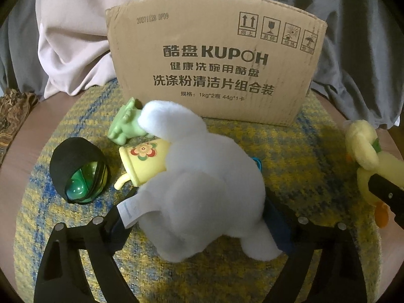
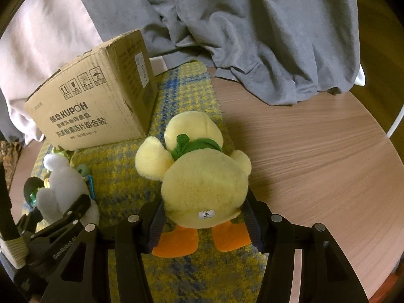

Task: Organize objects
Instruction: 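Lift the duck and white plush over the cardboard box and release both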

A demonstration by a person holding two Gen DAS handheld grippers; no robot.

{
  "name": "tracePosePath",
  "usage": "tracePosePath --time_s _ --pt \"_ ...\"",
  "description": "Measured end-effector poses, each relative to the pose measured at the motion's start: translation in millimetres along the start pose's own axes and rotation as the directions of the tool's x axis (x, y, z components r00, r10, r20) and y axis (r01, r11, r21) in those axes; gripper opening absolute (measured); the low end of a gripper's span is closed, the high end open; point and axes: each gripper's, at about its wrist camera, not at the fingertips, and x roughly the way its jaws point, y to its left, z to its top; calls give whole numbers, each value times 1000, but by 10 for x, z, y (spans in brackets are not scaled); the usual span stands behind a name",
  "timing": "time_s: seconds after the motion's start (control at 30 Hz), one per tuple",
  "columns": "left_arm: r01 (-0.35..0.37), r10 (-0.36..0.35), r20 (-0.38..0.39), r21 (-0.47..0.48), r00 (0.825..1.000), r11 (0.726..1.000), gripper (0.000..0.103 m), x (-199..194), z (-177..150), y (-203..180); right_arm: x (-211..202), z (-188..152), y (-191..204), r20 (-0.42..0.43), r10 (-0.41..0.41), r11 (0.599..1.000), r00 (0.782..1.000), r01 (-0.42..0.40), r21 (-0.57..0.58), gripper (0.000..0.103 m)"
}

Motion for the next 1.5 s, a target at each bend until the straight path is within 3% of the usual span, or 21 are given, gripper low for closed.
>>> tracePosePath --time_s 0.87,1.5 --pt "-5 8 117 -28 993 1000 88 -633 139 292 -458 78 418 100 42 996 994 -34 -80 55" --pt "-22 32 226 -44 974 999 88 -1079 441 591 -860 335 786 194 91 990 977 -67 -124 55"
